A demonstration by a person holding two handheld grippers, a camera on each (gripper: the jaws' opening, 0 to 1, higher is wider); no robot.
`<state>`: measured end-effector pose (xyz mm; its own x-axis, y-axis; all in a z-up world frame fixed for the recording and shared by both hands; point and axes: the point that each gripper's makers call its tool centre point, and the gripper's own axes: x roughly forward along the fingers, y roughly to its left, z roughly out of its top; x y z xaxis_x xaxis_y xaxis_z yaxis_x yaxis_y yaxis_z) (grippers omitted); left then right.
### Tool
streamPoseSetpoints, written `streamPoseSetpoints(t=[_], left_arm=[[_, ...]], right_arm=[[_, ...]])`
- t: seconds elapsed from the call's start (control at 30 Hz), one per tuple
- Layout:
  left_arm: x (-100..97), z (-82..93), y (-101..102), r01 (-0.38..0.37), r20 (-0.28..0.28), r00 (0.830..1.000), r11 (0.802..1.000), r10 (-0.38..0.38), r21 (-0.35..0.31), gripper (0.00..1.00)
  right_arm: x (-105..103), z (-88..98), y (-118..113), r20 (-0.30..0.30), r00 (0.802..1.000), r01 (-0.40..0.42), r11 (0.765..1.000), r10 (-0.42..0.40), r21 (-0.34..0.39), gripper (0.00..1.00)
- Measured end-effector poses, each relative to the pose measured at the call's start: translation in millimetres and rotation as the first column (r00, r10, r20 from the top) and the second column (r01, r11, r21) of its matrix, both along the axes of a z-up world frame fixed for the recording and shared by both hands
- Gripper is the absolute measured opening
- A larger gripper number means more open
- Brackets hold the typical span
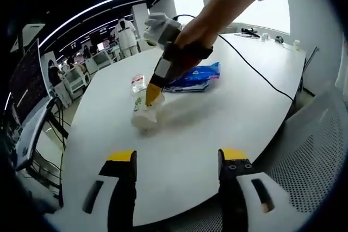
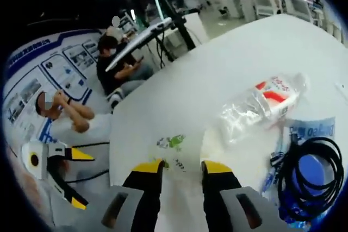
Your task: Arrange the tabletop items into an orderly group along one side of the table until the central work area is clear of visible clutter.
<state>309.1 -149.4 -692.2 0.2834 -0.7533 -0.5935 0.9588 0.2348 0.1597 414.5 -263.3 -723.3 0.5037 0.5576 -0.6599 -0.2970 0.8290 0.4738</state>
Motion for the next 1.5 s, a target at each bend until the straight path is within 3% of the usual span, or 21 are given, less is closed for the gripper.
streamPoseSetpoints(t=[0.17, 0.3, 0.47, 0.67, 0.87, 1.17, 1.3, 1.37, 1.5], left_arm=[[-1.0, -1.4, 1, 0.006, 0.000, 1.000, 1.000, -0.006, 0.009, 0.58], [-0.9, -1.8, 1, 0.009, 0.003, 1.000, 1.000, -0.009, 0.012, 0.58], [-2.7, -6.7, 3, 0.021, -0.003, 1.000, 0.999, -0.021, 0.041, 0.57], [-3.9, -3.2, 1, 0.032, -0.004, 0.999, 0.999, -0.032, 0.022, 0.56], [-5.1, -3.5, 0, 0.044, -0.004, 0.999, 0.999, -0.044, 0.024, 0.57], [-6.3, 0.8, -1, 0.054, 0.006, 0.999, 0.999, -0.054, 0.007, 0.56], [-7.2, 0.2, -1, 0.059, 0.006, 0.998, 0.998, -0.059, 0.010, 0.55], [-7.2, 0.2, -1, 0.058, 0.003, 0.998, 0.998, -0.058, 0.011, 0.54], [-7.5, 1.0, -1, 0.063, 0.007, 0.998, 0.998, -0.063, 0.010, 0.53]], right_arm=[[-13, 2.5, 9, -0.010, 1.000, -0.002, 0.999, 0.003, 0.038, 0.09], [-18, 9.2, 17, 0.030, 0.999, -0.018, 0.999, 0.017, 0.044, 0.00], [-22, 16.0, 25, 0.046, 0.999, -0.013, 0.998, 0.010, 0.059, 0.00], [-25, 35.2, 28, 0.099, 0.995, -0.037, 0.998, 0.032, 0.050, 0.00], [-32, 53.8, 6, 0.142, 0.990, -0.019, 1.000, 0.016, 0.020, 0.00], [-55, 58.1, -23, 0.130, 0.991, -0.025, 0.996, 0.036, -0.084, 0.00], [-69, 48.0, -40, 0.075, 0.990, -0.101, 0.962, 0.123, -0.256, 0.00], [-73, 46.5, -40, 0.070, 0.982, -0.151, 0.946, 0.178, -0.288, 0.00], [-79, 40.0, -46, 0.018, 0.963, -0.239, 0.885, 0.268, -0.399, 0.00]])
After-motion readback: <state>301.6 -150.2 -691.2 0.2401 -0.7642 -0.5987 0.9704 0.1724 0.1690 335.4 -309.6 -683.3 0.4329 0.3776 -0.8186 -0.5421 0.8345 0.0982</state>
